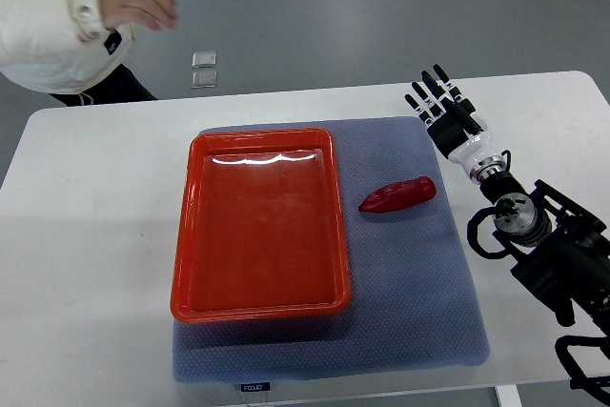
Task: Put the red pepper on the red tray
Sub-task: 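Move the right hand over the table toward the red pepper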
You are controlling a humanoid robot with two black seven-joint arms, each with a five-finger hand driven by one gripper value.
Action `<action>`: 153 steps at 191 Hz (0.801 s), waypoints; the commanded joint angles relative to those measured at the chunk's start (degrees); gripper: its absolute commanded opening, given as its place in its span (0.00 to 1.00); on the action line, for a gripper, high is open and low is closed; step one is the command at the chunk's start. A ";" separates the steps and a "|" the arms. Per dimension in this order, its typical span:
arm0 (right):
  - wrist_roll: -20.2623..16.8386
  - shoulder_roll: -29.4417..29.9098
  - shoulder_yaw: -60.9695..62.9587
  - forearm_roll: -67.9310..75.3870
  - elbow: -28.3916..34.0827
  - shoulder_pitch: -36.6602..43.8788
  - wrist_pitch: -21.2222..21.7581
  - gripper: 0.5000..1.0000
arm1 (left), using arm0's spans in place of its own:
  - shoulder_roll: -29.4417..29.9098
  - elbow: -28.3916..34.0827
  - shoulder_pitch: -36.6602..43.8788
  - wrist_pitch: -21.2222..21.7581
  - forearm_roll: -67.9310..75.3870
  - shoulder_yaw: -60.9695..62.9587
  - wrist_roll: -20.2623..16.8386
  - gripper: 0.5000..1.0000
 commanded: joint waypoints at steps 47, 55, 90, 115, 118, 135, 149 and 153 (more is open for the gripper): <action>0.00 -0.29 -0.18 0.00 -0.01 0.09 0.07 0.84 | 0.00 -0.10 0.00 -0.34 -0.01 0.00 0.00 1.00; 0.00 -0.29 -0.36 0.00 -0.01 0.09 -0.02 0.84 | 0.00 -0.10 0.00 -0.34 -0.01 0.00 -0.09 1.00; 0.00 -0.38 -3.00 0.00 0.52 0.17 0.86 0.84 | 0.00 -0.10 -0.09 -0.25 -0.01 -0.09 0.00 1.00; 0.00 -1.78 -6.51 -3.60 0.70 2.81 1.92 0.84 | 0.00 0.43 -0.09 0.19 -0.09 -0.09 0.00 1.00; 0.09 -2.57 -7.30 -5.18 0.61 3.34 2.27 0.84 | 0.00 0.52 -0.09 0.19 -0.09 -0.09 0.00 1.00; 0.09 -6.70 -10.73 -12.57 0.61 5.89 3.41 0.84 | 0.00 0.52 -0.09 0.28 -0.01 -0.09 0.00 1.00; 0.00 -9.69 -13.89 -18.97 0.61 8.61 4.47 0.84 | 0.00 0.61 -0.09 0.28 -0.01 -0.09 0.00 1.00; 0.00 -10.48 -15.12 -20.82 0.70 9.57 4.73 0.84 | 0.00 0.61 -0.09 0.19 -0.01 -0.09 0.00 1.00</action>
